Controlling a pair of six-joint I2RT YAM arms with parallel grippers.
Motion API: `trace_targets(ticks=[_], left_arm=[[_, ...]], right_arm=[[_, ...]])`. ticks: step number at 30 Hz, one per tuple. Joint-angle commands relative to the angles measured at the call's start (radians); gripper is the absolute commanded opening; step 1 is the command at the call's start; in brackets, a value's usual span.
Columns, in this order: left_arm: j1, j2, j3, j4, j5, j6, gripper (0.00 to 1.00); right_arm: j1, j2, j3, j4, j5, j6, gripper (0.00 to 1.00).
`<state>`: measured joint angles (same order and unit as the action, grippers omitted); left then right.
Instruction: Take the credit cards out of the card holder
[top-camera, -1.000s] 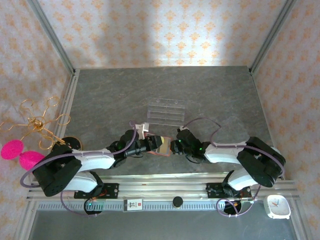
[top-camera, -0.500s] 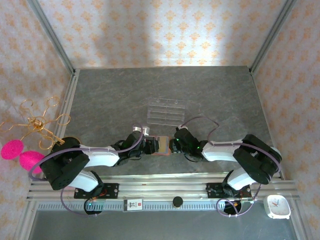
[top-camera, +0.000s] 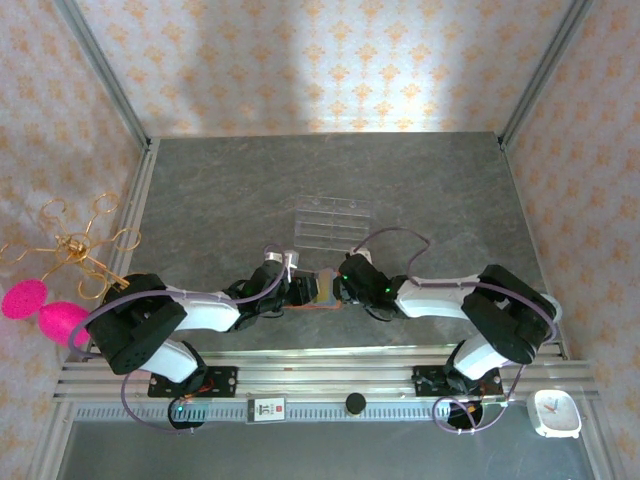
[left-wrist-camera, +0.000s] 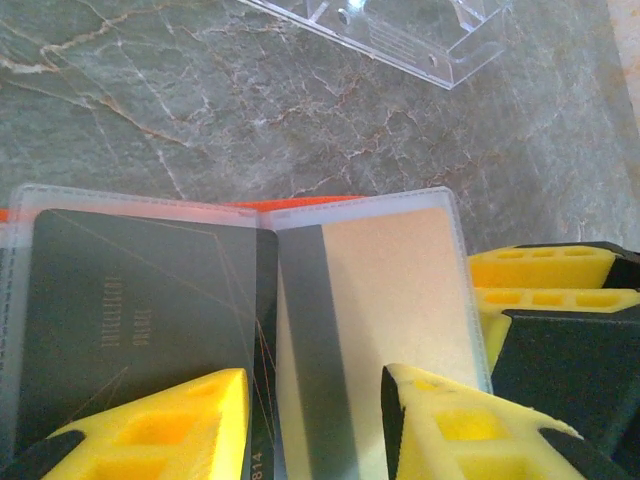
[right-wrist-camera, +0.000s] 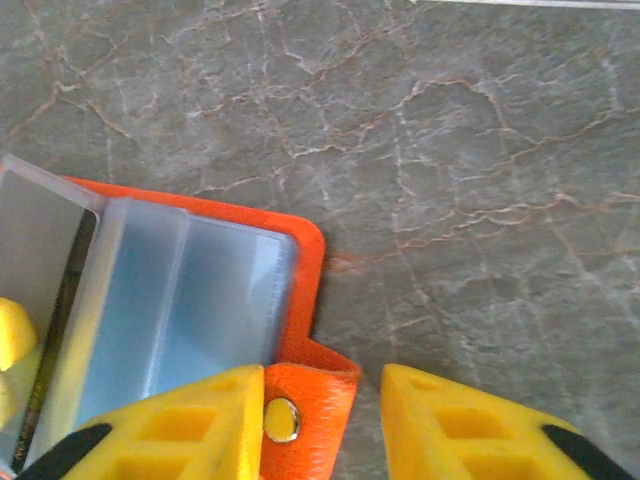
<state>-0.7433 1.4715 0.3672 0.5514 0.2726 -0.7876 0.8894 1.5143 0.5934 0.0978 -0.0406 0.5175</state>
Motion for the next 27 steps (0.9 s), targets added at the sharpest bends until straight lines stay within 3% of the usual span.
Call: trace_targets(ticks=[1,7,14,27], left_arm=[[0.002,0.017,-0.035,-0.055,0.037,-0.022,0.37],[0.002,0.017,-0.034,-0.043,0.048,-0.03,0.36],[0.002,0.007,-0.03,-0.032,0.057,-0.038,0.36],[0.001,0.003,-0.04,-0.016,0.061,-0.044,0.36]], right_arm=[[0.002,-0.08,0.01,-0.061,0.061,-0.024,0.42],[0.0,-0.195,0.034,-0.083,0.038,-0.036,0.48],[0.002,-0.188,0.051,-0.006,-0.117,-0.01,0.49],[0.001,-0.092,0.068,0.031,-0.203,0.009,0.35]])
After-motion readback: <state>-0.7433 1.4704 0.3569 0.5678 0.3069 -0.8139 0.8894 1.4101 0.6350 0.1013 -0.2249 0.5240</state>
